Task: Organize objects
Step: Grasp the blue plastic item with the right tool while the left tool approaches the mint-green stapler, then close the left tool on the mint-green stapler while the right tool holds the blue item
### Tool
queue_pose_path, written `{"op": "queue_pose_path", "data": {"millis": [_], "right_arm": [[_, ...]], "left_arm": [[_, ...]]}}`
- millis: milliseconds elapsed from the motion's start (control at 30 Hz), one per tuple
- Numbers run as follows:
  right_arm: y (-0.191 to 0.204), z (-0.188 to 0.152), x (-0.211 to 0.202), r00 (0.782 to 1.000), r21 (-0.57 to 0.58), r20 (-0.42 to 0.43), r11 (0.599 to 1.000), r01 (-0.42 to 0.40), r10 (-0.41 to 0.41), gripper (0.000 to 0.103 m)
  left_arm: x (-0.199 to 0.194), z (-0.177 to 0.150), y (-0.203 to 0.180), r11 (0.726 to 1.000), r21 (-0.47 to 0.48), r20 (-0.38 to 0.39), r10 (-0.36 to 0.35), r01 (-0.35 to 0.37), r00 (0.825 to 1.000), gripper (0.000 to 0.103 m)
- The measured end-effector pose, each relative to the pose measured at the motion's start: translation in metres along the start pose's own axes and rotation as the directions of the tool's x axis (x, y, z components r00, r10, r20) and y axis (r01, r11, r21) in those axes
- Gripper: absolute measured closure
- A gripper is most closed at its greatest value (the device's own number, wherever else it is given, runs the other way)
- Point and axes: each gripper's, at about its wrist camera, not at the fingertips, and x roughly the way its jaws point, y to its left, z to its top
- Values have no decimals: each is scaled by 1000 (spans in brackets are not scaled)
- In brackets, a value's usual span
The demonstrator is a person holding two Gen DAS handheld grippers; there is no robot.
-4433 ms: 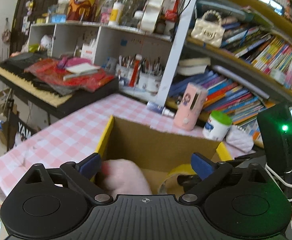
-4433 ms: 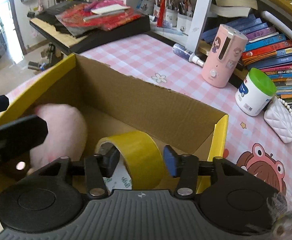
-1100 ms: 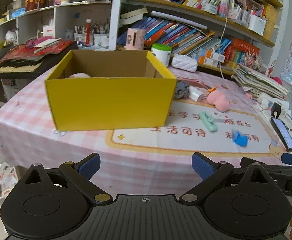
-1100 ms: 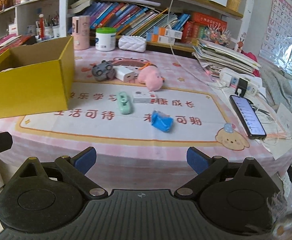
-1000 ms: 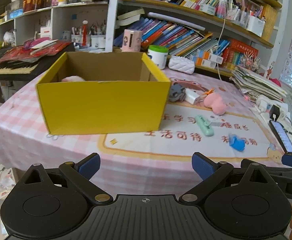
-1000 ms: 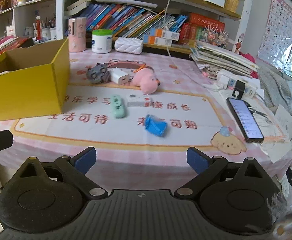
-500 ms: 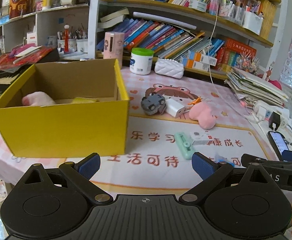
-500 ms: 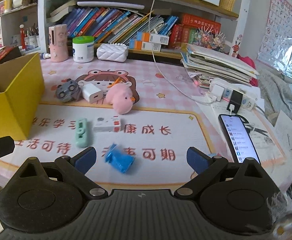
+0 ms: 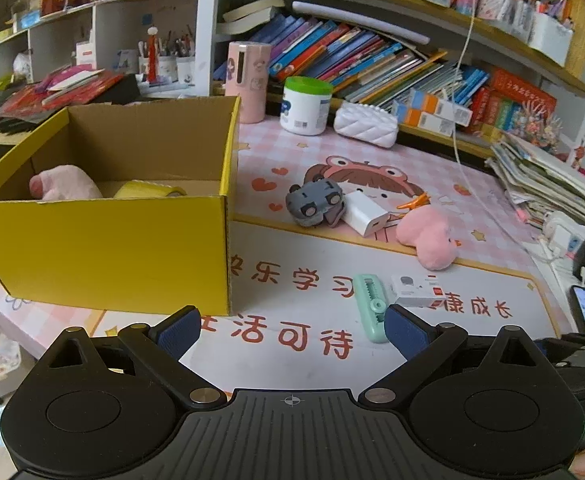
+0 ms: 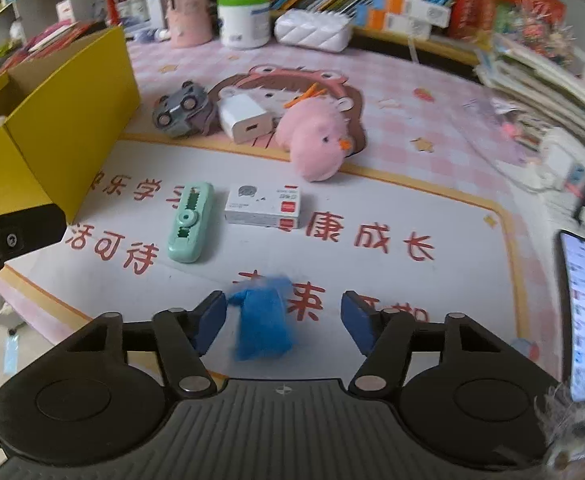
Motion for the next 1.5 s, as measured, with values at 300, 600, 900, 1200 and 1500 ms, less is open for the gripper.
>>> {"op": "queue_pose_path", "data": {"millis": [300,600,900,1200,1500], "right_arm": [[-10,3,15,994,-102,-58,990,-94,89,59],[-41,9,2,999,-61,35,998,-34,37,60],[-69,13,-14,993,-33,114,999,30,-26,60],[-75,13,-17,992,-47,123,998,40,-34,60],[-68,16,-19,991,-44,133,998,39,-33,60]], "left_arm": [[14,3,-21,1000,-8,-25,29,-29,999,4],[26,5,-46,1000,19,-24,11,-11,1000,5],[69,6,-79,994,104,-111,-2,14,994,37],[101,7,-80,996,86,-170,25,-11,985,66],[85,12,-69,999,32,-130,-21,26,991,80]]}}
